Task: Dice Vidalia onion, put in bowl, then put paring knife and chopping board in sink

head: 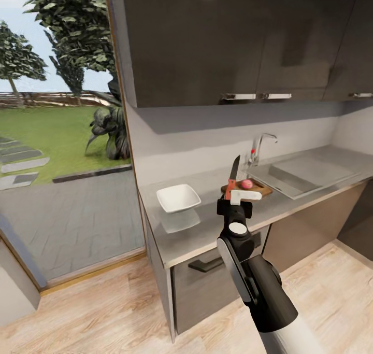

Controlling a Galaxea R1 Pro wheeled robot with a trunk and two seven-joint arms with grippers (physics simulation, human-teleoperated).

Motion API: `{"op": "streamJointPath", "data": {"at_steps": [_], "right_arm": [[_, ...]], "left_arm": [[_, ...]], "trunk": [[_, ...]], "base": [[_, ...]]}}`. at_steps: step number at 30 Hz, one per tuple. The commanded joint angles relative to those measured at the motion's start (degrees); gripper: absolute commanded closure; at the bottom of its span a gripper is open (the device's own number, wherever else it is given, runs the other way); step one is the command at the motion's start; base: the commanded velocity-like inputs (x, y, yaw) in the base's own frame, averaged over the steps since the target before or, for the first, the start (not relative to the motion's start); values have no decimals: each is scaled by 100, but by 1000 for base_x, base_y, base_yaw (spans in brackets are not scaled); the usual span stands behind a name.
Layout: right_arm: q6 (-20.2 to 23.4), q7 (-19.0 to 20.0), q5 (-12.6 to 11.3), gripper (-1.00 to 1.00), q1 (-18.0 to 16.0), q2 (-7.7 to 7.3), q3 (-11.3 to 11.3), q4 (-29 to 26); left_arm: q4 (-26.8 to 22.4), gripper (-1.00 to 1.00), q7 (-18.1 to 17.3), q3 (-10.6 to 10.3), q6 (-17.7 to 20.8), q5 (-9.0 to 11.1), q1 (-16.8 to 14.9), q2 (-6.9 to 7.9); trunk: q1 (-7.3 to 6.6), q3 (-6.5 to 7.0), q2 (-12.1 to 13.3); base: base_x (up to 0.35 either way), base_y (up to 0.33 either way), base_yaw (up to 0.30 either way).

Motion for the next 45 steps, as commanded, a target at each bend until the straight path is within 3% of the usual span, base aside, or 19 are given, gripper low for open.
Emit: {"op": "streamJointPath", "data": {"at_steps": [1, 11, 45], "right_arm": [[12, -60, -59, 100, -6, -3, 10, -6], [12, -60, -59, 100, -6, -3, 12, -6], [21, -60, 6, 100, -6, -3, 21, -6]], "left_arm": [[27, -100, 58, -32, -34, -51, -11, -5], [27, -100, 364, -32, -31, -46, -10, -43], [27, -100, 374, -32, -16, -46, -10, -102]], "trunk": [[1, -1, -5], [1, 66, -5], [1, 83, -5]], "base": [[0, -211, 124], [33, -292, 124], [131, -314, 73]]}}
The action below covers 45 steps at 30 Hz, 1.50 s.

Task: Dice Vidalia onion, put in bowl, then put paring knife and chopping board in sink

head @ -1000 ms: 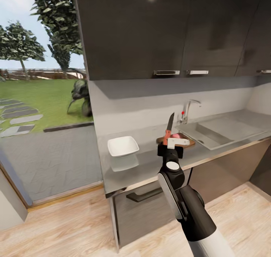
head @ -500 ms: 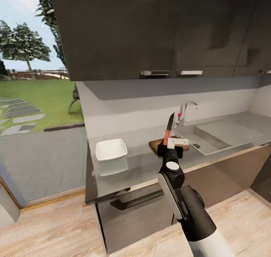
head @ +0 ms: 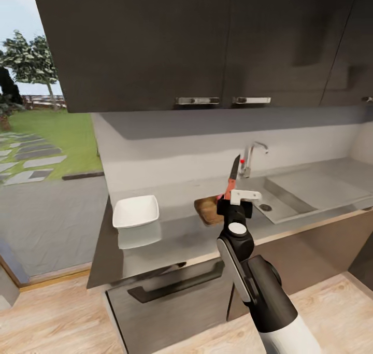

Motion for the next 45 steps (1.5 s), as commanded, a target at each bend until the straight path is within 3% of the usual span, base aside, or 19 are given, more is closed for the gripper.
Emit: {"op": "streamJointPath", "data": {"at_steps": [1, 7, 27, 37, 45], "right_arm": [[12, -60, 2, 100, -6, -4, 9, -6], [12, -60, 212, 100, -6, -4, 11, -7], [42, -60, 229, 100, -6, -4, 41, 38], [70, -71, 245, 100, -6, -21, 634, 156], [67, -70, 385, 100, -6, -85, 705, 204]], "left_arm": [[28, -100, 59, -31, -31, -52, -12, -8], [28, -100, 59, -31, -31, -52, -12, -17], [28, -100, 59, -31, -31, -52, -12, -26], [28, -100, 59, -31, -31, -52, -12, -60], [21, -100, 59, -29, -32, -52, -12, -58]], "trunk": [[2, -8, -6], [2, -13, -6], [2, -30, -6], [2, -30, -6], [2, -30, -6]], "base": [[144, -314, 245], [141, -313, 251], [114, -314, 254], [12, -314, 264], [0, -215, 258]]}}
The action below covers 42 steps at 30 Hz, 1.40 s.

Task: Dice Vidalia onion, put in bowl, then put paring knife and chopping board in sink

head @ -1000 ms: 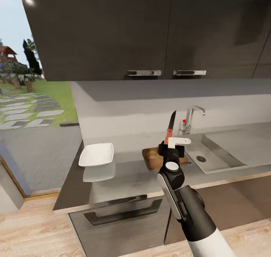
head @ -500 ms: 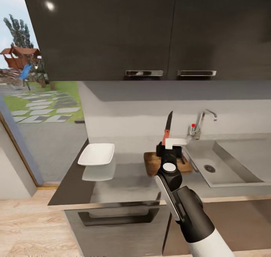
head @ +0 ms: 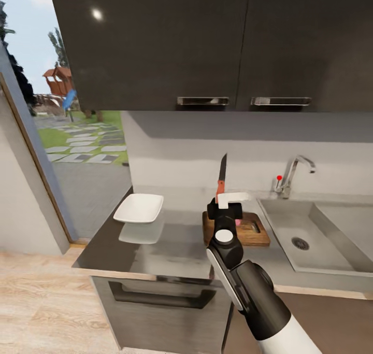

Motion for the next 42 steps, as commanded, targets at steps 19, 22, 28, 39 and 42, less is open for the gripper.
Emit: {"op": "streamJointPath", "data": {"at_steps": [19, 22, 28, 39, 42], "right_arm": [[39, -59, 1581, 100, -2, -1026, 7, -64], [39, -53, 1579, 100, 2, -1215, 12, -66], [42, 152, 1568, 100, 2, -1332, 31, -50], [11, 1197, 1579, 100, 17, -2019, 361, -10], [0, 1204, 1579, 100, 19, -2052, 489, -5]], "left_arm": [[16, -100, 56, 3, -37, -52, -12, -6], [16, -100, 56, 7, -37, -52, -12, -6], [16, -100, 56, 6, -37, -52, -12, -6], [16, -100, 56, 4, -37, -52, -12, -7], [16, -100, 56, 5, -37, -52, -12, -7]], "trunk": [[1, -8, -5], [1, -8, -5], [1, -8, -5], [1, -8, -5], [1, -8, -5]], "base": [[0, -4, 21], [0, 0, 0], [0, 0, 0], [0, 0, 0], [0, 0, 0]]}}
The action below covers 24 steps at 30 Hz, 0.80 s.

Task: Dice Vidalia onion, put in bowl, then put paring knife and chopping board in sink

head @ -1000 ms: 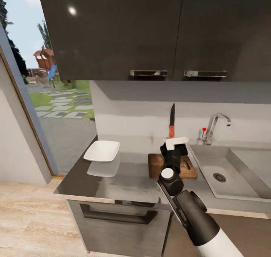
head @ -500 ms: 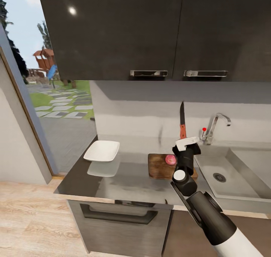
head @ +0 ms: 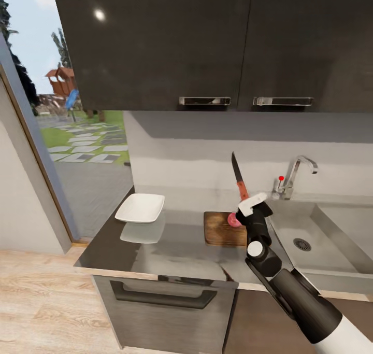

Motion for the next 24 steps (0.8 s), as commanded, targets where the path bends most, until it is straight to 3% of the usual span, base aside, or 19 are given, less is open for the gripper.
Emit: {"op": "streamJointPath", "data": {"at_steps": [1, 3, 4, 11, 17, 24], "right_arm": [[37, -22, 24, 100, -4, -67, 49, 8], [34, -17, 24, 100, 8, -235, 76, 34], [34, -18, 24, 100, 9, -249, 78, 37], [75, -26, 94, 100, 10, -286, 81, 192], [85, -35, 665, 100, 13, -285, 148, 545], [94, -44, 727, 100, 18, -280, 319, 704]], "left_arm": [[25, -100, 56, -25, -29, -52, -11, -3], [25, -100, 56, -23, -29, -52, -11, -4], [25, -100, 56, -22, -29, -52, -11, -5], [23, -100, 56, -22, -29, -52, -11, -11], [21, -100, 56, -22, -29, -52, -11, -48], [22, -100, 56, -22, -29, -52, -11, -52]], "trunk": [[1, -8, -6], [1, -8, -6], [1, -8, -6], [1, -8, -6], [1, -8, -6], [1, -8, -6]], "base": [[0, 0, 0], [0, 0, 0], [0, 0, 0], [0, 0, 0], [0, 0, 0], [0, 0, 0]]}}
